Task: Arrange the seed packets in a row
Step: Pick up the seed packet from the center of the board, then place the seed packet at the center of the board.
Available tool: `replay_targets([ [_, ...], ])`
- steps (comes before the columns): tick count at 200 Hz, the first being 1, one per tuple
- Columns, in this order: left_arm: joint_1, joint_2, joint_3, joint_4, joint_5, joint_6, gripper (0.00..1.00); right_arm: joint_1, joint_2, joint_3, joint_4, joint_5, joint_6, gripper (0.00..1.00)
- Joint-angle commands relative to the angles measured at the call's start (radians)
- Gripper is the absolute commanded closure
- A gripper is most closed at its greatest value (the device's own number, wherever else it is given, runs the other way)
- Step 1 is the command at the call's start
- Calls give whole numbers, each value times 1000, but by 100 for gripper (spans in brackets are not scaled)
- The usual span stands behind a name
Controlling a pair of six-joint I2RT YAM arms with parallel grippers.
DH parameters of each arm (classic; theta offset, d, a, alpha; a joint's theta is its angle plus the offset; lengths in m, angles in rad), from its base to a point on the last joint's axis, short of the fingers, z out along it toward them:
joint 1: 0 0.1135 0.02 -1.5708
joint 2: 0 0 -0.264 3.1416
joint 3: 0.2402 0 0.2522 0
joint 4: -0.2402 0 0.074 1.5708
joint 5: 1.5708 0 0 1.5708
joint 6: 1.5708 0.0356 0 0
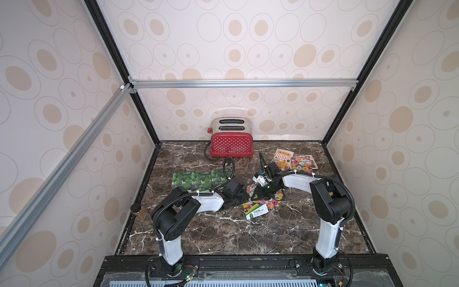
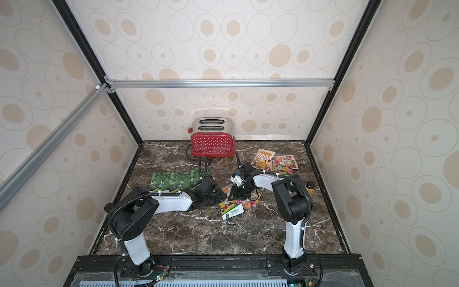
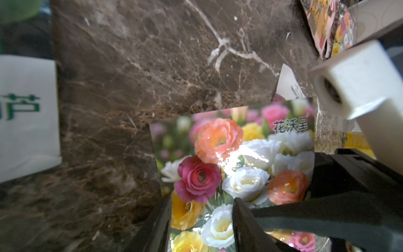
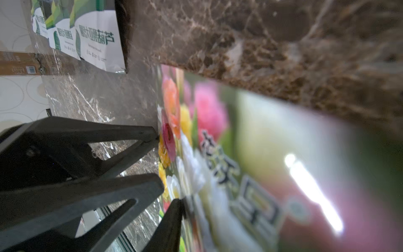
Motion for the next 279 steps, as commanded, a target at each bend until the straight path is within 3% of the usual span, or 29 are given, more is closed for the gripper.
replay_targets([
  [1,-6,74,-61,-241,-10,2,53,7,-53,5,-74,35,-15,67],
  [16,-6,56,-60,-245,-17,8,53,3,-71,9,-79,32,-12,69],
  [51,-6,-102,-66,-283,-68,38,54,-18,-80,36,-54,-15,15,97],
  [106,-6,-613,-59,-482,-250,167,50,-60,53,240,44,-168,125,99],
  [134,-1,-773,-47,-595,-335,225,46,-77,176,394,62,-222,172,99],
  [160,18,-818,-59,-627,-370,240,45,-82,313,521,80,-287,213,99],
  [192,57,-812,-97,-583,-336,234,46,-92,452,650,23,-299,207,99],
  [279,105,-745,-92,-538,-276,266,45,-100,506,627,-1,-257,185,97],
])
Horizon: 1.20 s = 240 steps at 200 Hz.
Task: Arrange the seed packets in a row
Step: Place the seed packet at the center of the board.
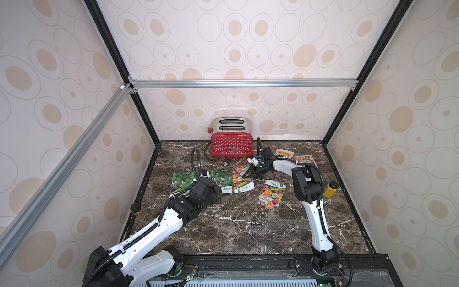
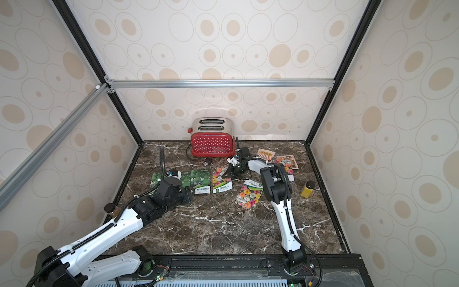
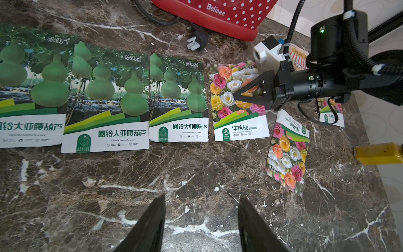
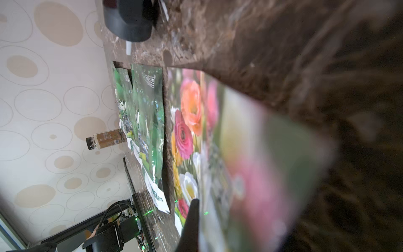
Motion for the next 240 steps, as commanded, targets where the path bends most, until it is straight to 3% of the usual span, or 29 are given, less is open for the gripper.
replay_targets([
  [1,5,13,21,10,6,23,45,-6,12,-4,-36,19,-17,97],
  [72,8,7,5,16,8,21,44,-6,30,10,-64,109,3,88],
  [153,8,14,-4,16,5,24,43,3,34,17,-105,153,-5,64],
  [240,10,23,-5,23,12,30,42,4,-28,-79,-79,257,28,63],
])
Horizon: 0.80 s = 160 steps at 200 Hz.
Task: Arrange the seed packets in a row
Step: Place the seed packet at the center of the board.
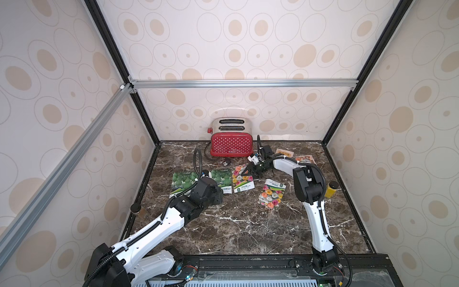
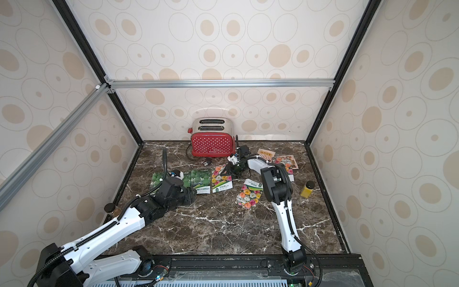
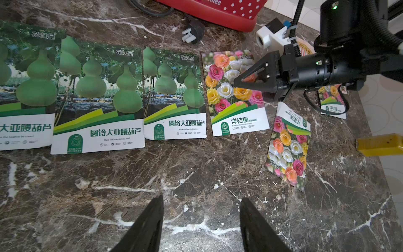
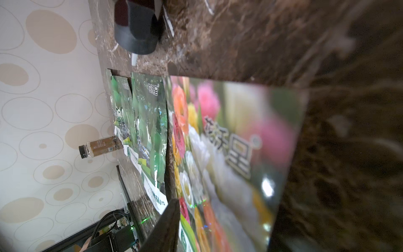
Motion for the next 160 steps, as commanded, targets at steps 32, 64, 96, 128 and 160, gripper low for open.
replay_targets([
  [32,6,3,0,-3,-4,16,43,0,-7,-107,-33,178,26,57],
  [64,6,-1,-4,-6,-6,16,43,-2,-2,-105,-41,189,18,57],
  [96,6,8,-5,-4,4,15,42,-5,15,-58,-100,220,-2,52],
  [128,7,1,-8,-3,1,12,42,-8,-18,-78,-109,246,2,50],
  [160,7,22,0,-7,7,18,42,-20,-48,-86,-145,306,-15,46],
])
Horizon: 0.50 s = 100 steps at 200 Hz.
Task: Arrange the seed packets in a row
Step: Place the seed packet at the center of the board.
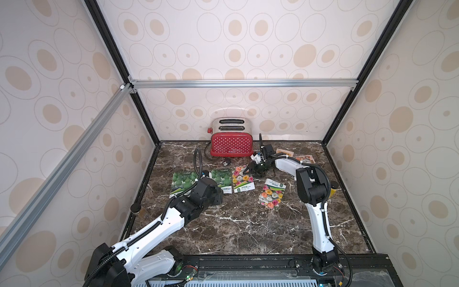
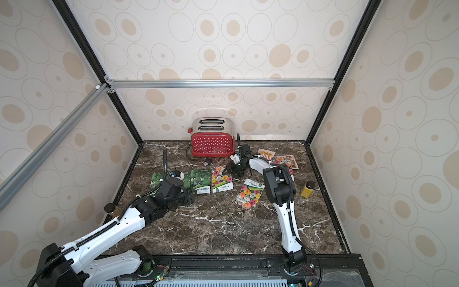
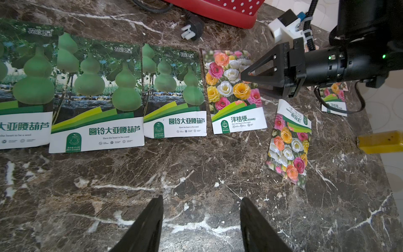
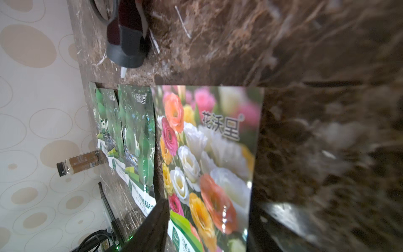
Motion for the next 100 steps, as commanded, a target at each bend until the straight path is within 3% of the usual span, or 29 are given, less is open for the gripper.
replay_targets([
  [1,5,23,9,-7,-2,15,42,-17,11,-49,-136,173,-24,46],
  [47,5,109,42,43,57,30,41,-54,-143,-153,-167,312,-53,45],
  [100,-63,450,312,78,181,127,43,-129,-546,-599,-43,311,-36,43],
])
